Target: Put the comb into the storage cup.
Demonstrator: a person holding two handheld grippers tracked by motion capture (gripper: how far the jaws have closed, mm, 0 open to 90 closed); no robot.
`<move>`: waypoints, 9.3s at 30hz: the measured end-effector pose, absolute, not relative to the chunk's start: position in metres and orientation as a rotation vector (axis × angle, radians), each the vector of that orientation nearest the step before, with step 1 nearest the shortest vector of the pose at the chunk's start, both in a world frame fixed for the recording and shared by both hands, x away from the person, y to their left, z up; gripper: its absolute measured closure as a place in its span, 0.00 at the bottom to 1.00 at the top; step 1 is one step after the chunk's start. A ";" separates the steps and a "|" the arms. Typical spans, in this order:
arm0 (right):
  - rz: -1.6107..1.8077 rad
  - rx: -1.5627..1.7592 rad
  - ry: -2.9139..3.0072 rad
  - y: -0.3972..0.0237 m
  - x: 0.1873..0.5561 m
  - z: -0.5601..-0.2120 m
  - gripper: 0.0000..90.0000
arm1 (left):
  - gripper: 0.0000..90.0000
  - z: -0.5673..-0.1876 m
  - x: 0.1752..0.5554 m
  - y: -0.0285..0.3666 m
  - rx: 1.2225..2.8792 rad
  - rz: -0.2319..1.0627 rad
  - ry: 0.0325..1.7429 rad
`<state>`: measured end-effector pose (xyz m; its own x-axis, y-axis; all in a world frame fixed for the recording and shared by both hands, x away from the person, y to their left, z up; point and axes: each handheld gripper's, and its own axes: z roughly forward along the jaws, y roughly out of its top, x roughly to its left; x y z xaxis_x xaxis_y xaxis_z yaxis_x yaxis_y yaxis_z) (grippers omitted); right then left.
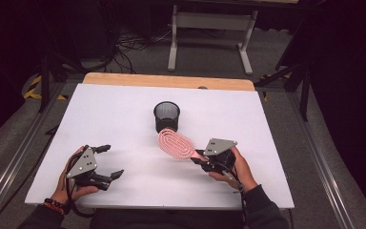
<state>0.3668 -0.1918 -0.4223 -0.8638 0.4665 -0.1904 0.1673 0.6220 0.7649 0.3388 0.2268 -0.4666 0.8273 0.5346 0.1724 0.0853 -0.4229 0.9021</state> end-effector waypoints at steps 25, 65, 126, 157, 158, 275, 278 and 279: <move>1.224 0.539 2.244 -0.185 0.354 -0.412 0.77 | 0.11 -0.452 0.346 0.221 1.882 0.458 0.520; 1.264 0.473 2.151 -0.155 0.338 -0.422 0.77 | 0.18 -0.416 0.372 0.139 1.653 0.158 0.500; 1.296 0.490 2.092 -0.167 0.337 -0.424 0.31 | 0.70 -0.400 0.364 0.148 1.551 0.287 0.475; 1.269 0.581 1.953 -0.201 0.331 -0.429 0.16 | 0.71 -0.389 0.361 0.179 1.558 0.423 0.488; 1.272 0.582 1.955 -0.202 0.332 -0.429 0.16 | 0.71 -0.389 0.361 0.179 1.560 0.424 0.488; 1.207 0.607 1.964 -0.199 0.336 -0.437 0.05 | 0.71 -0.330 0.431 0.166 1.455 0.591 0.567; 1.207 0.607 1.964 -0.199 0.336 -0.437 0.05 | 0.71 -0.332 0.434 0.163 1.460 0.589 0.573; 1.206 0.607 1.964 -0.199 0.336 -0.437 0.05 | 0.71 -0.332 0.435 0.162 1.464 0.589 0.576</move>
